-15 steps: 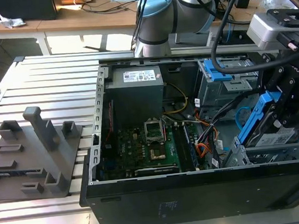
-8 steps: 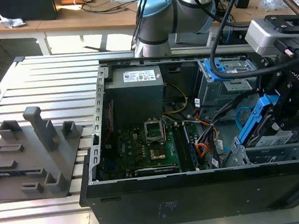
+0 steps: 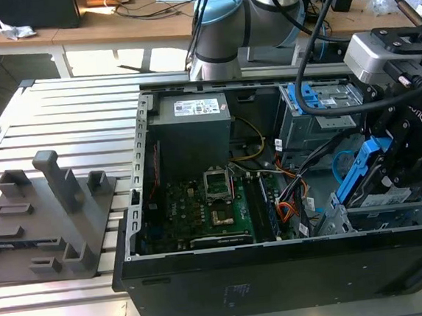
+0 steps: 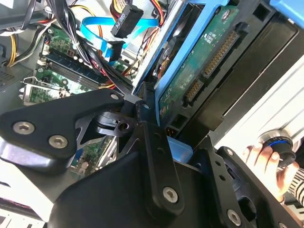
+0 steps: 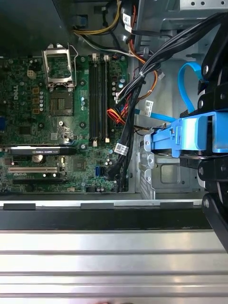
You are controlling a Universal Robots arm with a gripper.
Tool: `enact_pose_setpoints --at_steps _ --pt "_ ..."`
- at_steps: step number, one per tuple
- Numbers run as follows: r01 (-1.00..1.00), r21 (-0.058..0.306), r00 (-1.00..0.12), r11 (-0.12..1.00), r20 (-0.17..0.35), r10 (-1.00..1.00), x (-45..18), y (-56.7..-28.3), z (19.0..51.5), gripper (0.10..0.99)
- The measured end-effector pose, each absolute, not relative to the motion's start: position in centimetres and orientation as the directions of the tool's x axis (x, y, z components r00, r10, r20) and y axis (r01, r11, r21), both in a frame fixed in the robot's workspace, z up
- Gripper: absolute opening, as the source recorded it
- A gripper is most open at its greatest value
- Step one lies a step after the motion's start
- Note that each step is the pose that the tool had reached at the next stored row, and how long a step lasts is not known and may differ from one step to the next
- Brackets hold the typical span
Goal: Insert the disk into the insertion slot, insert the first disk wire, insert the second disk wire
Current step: 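Insert the disk into the insertion slot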
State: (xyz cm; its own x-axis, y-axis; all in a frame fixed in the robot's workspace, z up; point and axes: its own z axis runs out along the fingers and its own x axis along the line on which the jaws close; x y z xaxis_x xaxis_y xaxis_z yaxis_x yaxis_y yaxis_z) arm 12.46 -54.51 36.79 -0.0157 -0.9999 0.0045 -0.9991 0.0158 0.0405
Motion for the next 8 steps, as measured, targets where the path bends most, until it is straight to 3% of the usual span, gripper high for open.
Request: enact_pose_setpoints --at_steps 8 --pt "-0.999 0.041 -0.016 0.016 0.004 -1.000 12.46 -54.50 35.88 0.369"
